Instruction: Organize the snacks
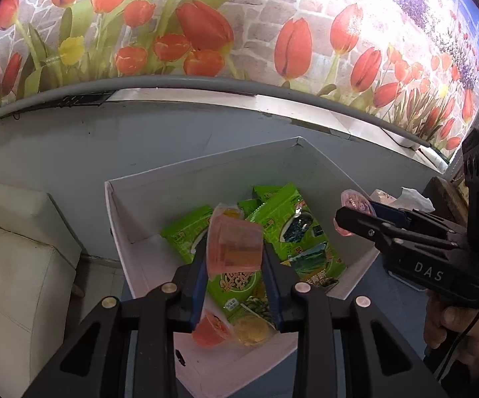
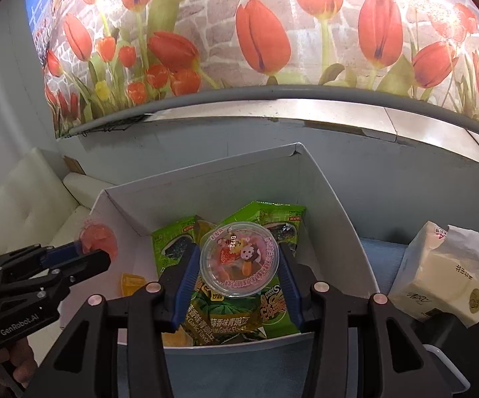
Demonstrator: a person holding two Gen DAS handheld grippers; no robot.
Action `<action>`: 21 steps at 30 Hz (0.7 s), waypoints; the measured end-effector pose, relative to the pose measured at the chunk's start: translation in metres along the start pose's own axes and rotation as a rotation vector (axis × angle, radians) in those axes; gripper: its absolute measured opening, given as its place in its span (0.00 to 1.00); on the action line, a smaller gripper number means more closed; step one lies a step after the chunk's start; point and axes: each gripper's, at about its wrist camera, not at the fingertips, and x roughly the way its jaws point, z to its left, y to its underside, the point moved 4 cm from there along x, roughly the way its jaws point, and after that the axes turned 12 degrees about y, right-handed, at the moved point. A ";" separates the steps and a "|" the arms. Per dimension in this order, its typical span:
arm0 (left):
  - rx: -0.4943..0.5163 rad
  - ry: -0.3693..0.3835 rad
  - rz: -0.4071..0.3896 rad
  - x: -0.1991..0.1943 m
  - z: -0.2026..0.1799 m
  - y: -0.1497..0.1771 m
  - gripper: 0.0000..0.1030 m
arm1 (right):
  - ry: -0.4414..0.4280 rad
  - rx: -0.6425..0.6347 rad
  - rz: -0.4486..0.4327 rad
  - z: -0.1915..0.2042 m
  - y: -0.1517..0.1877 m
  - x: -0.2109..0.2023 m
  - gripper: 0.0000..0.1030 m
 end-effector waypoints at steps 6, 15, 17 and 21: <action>0.013 0.011 -0.076 -0.016 0.001 0.005 1.00 | 0.032 0.028 -0.040 -0.009 0.004 -0.008 0.73; 0.072 -0.059 -0.168 -0.064 -0.024 0.015 1.00 | 0.227 -0.039 -0.251 -0.010 0.007 -0.086 0.94; 0.079 -0.050 -0.186 -0.082 -0.033 0.017 1.00 | 0.273 -0.040 -0.344 -0.007 0.012 -0.121 1.00; 0.071 0.015 -0.225 -0.126 -0.056 0.029 1.00 | 0.273 -0.031 -0.443 -0.005 0.026 -0.186 1.00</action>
